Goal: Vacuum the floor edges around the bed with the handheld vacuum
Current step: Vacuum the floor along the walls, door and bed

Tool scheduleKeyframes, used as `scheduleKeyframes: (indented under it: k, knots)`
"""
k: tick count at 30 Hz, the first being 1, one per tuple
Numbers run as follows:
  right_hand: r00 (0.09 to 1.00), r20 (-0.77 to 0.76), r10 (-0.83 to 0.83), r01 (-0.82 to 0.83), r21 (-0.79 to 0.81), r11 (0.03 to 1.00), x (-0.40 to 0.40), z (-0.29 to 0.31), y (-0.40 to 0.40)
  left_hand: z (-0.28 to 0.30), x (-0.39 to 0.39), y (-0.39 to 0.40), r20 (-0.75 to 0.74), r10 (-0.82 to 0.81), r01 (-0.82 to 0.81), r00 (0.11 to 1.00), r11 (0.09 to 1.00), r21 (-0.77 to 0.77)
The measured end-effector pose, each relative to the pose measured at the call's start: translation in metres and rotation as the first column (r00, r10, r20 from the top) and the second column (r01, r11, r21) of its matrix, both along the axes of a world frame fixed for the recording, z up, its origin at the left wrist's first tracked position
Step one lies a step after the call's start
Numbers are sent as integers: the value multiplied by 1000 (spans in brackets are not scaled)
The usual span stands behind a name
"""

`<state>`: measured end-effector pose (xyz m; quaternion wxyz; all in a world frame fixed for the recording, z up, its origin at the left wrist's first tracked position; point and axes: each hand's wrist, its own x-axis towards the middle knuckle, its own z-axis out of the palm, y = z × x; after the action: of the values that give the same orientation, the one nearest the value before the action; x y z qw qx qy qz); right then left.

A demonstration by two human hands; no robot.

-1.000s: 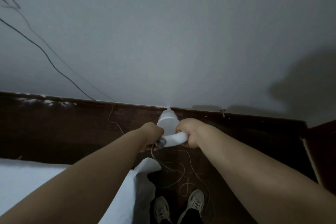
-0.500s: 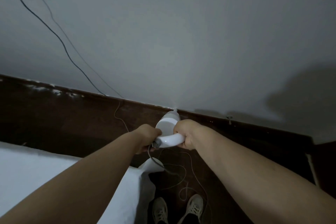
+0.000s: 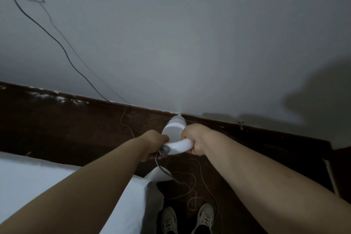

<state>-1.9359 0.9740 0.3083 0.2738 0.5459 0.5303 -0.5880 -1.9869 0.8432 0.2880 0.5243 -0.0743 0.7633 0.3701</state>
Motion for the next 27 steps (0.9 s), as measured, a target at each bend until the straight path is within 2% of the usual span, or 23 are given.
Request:
scheduleKeyframes:
  k: [13,27]
  knots:
    - [995,-38,95,-94,13,995,14,-7,32,6,19,31,-37,-13,11,999,999,-53]
    - [989,-69,135,-131,56,990,93,-9,168,7,106,167,-57,58,-60,997,997,-40]
